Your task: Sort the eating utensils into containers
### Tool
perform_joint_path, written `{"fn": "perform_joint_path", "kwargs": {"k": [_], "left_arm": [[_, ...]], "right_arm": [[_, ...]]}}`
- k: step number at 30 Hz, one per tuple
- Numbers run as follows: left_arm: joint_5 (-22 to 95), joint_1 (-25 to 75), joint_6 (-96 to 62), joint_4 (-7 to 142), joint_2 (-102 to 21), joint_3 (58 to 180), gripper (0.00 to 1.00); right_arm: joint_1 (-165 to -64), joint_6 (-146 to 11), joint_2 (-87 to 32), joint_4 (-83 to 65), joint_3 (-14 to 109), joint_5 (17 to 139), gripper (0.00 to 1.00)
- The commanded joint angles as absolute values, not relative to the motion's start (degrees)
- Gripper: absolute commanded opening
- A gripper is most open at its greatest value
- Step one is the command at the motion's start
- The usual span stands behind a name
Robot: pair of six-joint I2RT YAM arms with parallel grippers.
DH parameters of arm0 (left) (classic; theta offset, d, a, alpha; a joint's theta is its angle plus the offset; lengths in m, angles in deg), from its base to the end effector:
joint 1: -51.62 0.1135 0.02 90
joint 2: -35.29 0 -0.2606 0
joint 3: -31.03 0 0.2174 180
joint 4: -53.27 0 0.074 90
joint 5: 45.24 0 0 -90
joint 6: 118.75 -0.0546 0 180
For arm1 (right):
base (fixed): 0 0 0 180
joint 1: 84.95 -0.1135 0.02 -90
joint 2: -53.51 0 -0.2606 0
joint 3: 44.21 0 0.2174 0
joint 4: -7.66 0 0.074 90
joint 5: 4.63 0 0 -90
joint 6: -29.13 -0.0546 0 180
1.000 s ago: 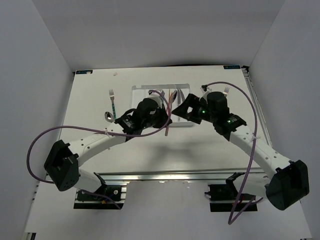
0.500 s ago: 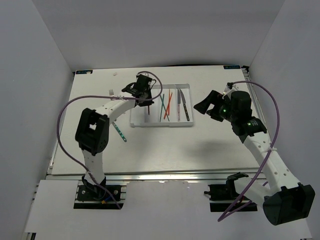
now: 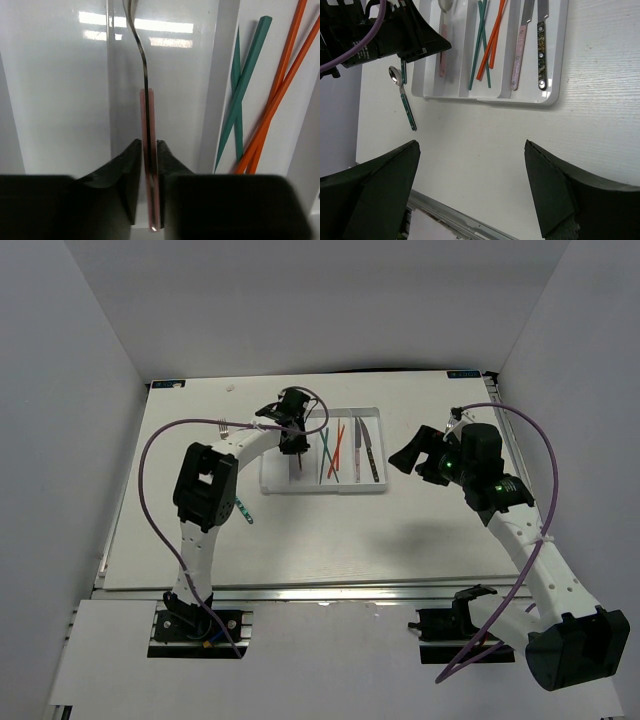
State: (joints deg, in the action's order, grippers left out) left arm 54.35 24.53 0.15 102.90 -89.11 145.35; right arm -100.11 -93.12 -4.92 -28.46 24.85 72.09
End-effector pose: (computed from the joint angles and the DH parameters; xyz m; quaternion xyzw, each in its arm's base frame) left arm 0.4010 -0.1949 0.1801 -0.0370 0.9614 -0.0510 0.2678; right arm 0.2013 0.0675 0.3209 0.0638 0.8399 0.3027 0.4461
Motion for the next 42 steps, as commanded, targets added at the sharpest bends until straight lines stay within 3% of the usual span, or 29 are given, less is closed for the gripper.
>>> {"fn": "perform_joint_path", "kwargs": {"k": [1,6,10,11,13,22,25,28,40,42], "left_arm": [[52.68,24.90,0.51,101.73,-86.00,145.85,0.33],[53.37,24.90,-0.10,101.11,-79.86,142.07,0.71],[59.50,26.21,0.60,102.78,-73.18,137.95,0.83],[60.66,27.70,1.38,102.95,-69.94,136.63,0.93],[63.03,29.55,3.76,102.87,-66.59,131.29,0.98],[71.47,36.68,16.57,105.68,-56.73,116.40,0.98],[74.38,37.20,21.59,108.48,-57.95,115.69,0.93],[74.82,37.20,25.63,110.16,-59.80,115.17,0.76],[71.13,37.29,28.29,103.22,-62.44,106.47,0.66],[70.69,37.21,28.46,102.96,-62.70,105.16,0.59]], "right_arm": [[-99.81,-91.54,-4.14,-28.40,26.21,71.49,0.89],[-99.89,-91.36,-4.67,-28.05,26.30,71.40,0.89],[-99.81,-91.37,-4.58,-27.79,26.13,71.05,0.89],[-99.81,-91.28,-4.49,-27.44,25.95,71.05,0.89],[-99.81,-90.40,-4.32,-27.17,25.43,70.96,0.89],[-99.89,-89.25,-7.13,-26.03,23.58,67.54,0.89],[-99.89,-89.61,-7.22,-25.42,22.61,67.01,0.89],[-99.81,-89.61,-6.87,-25.15,21.91,66.83,0.89],[-99.89,-88.64,-6.25,-25.59,21.38,67.00,0.89],[-99.81,-88.64,-6.16,-25.59,21.47,67.09,0.89]]}}
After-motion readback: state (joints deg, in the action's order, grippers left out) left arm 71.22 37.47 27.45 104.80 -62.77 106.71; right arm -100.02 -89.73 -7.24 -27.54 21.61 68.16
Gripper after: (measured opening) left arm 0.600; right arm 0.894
